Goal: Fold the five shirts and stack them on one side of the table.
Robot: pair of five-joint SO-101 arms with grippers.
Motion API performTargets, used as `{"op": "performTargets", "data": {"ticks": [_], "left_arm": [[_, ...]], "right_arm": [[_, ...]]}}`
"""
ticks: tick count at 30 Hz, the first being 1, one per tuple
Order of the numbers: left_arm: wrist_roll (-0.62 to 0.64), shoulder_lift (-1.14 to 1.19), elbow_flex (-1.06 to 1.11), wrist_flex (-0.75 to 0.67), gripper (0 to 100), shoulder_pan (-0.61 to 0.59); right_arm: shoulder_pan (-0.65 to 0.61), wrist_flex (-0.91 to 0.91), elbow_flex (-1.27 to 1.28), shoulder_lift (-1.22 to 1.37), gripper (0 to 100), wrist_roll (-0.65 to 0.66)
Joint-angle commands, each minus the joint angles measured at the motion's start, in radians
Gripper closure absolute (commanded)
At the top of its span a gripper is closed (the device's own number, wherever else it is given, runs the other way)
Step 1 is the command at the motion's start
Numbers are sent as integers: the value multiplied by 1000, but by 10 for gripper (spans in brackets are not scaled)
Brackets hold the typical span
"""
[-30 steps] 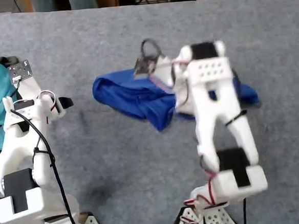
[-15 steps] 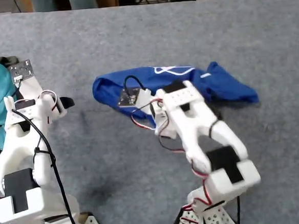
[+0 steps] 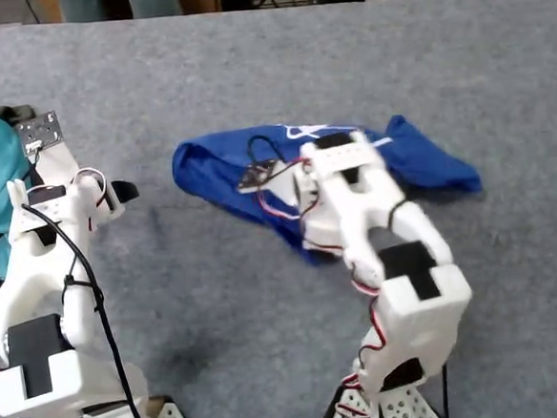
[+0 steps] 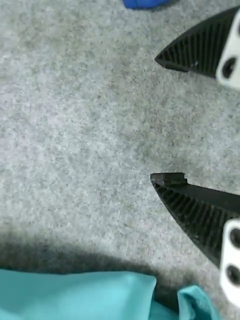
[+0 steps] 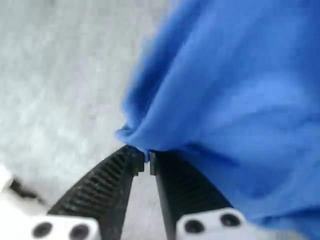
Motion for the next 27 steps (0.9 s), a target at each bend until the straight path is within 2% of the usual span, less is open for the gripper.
{"op": "performTargets", "data": {"ticks": [1, 4, 7, 12, 15, 18, 21, 25, 27], "left_arm": [[3, -5, -41, 0, 672, 4], [3, -5, -39, 2, 672, 7], [3, -5, -39, 2, 672, 7], [3, -5, -39, 2, 672, 7], [3, -5, -39, 2, 672, 7], [3, -5, -39, 2, 672, 7], [3, -5, -41, 2, 672, 7], [3, -5, -41, 2, 672, 7], [3, -5, -41, 0, 672, 7]], "right_arm": [[84, 133, -19, -110, 970, 130], [150, 253, -19, -159, 966, 278], [192, 307, -18, -185, 941, 338], [219, 347, -18, -285, 708, 341], [235, 350, -4, -409, 643, 342], [219, 350, 85, -562, 668, 354], [138, 336, 259, -717, 761, 388], [-2, 192, 526, -889, 898, 327], [-74, 98, 639, -943, 906, 275]]}}
